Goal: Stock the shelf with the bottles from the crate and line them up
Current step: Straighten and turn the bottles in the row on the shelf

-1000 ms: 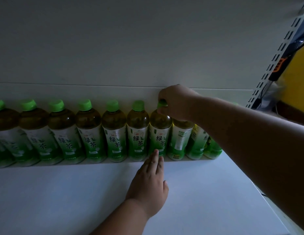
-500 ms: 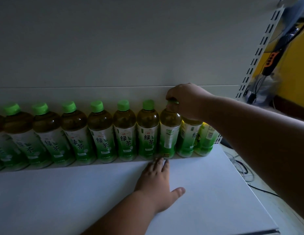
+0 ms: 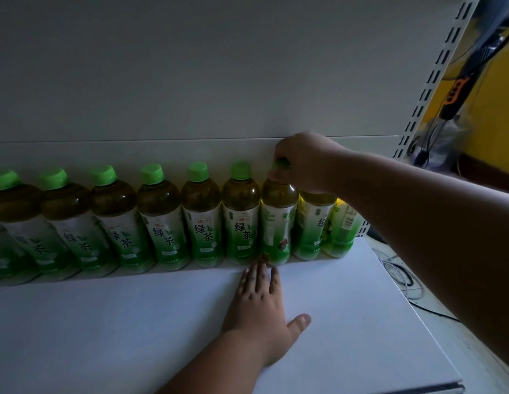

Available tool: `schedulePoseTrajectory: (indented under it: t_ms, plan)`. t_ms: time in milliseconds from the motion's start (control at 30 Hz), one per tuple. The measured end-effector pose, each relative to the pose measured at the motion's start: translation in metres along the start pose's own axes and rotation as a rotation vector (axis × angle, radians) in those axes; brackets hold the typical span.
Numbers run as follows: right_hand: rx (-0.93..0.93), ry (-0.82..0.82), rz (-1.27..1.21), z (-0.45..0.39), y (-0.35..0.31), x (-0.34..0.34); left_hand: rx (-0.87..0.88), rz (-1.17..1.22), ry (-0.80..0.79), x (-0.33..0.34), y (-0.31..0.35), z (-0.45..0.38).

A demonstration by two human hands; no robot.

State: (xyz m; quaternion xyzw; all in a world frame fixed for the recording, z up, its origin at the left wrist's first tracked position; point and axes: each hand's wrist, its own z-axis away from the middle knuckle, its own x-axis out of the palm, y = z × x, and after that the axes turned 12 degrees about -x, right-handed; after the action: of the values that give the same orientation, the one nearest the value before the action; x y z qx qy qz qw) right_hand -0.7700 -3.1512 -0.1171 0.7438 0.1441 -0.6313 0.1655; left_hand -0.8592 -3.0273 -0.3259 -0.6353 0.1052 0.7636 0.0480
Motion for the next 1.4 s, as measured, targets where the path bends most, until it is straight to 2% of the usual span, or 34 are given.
schedulePoseTrajectory:
  t_ms: [167, 300, 400, 500, 567, 700, 867, 1033, 1400]
  plan:
    - [0.038, 0.016, -0.009, -0.002, -0.001, 0.003, -0.004, 0.061, 0.095, 0.005, -0.002, 0.001]
    - [0.081, 0.021, 0.04, -0.001, -0.001, 0.004, 0.066, 0.073, 0.14, 0.005, -0.003, 0.003]
    - [0.025, 0.024, 0.011, 0.0, 0.0, 0.004, 0.075, 0.08, 0.154, 0.006, -0.003, 0.001]
    - [-0.056, -0.058, -0.09, 0.003, 0.003, -0.002, 0.073, 0.077, 0.152, 0.006, -0.003, 0.002]
    - [-0.092, -0.081, -0.06, 0.004, 0.004, -0.005, 0.057, 0.076, 0.14, 0.006, -0.003, 0.002]
    - [-0.03, -0.031, -0.001, 0.001, 0.0, -0.003, -0.027, 0.059, 0.124, 0.007, -0.004, -0.001]
    - [0.021, 0.018, -0.014, 0.002, -0.002, -0.001, -0.043, 0.012, 0.08, 0.004, -0.002, 0.0]
    - [-0.11, -0.109, -0.025, 0.008, -0.001, -0.002, -0.038, 0.004, 0.037, 0.003, -0.004, 0.0]
    - [-0.004, -0.01, 0.033, 0.005, -0.006, 0.001, -0.046, 0.088, 0.088, 0.004, -0.005, 0.006]
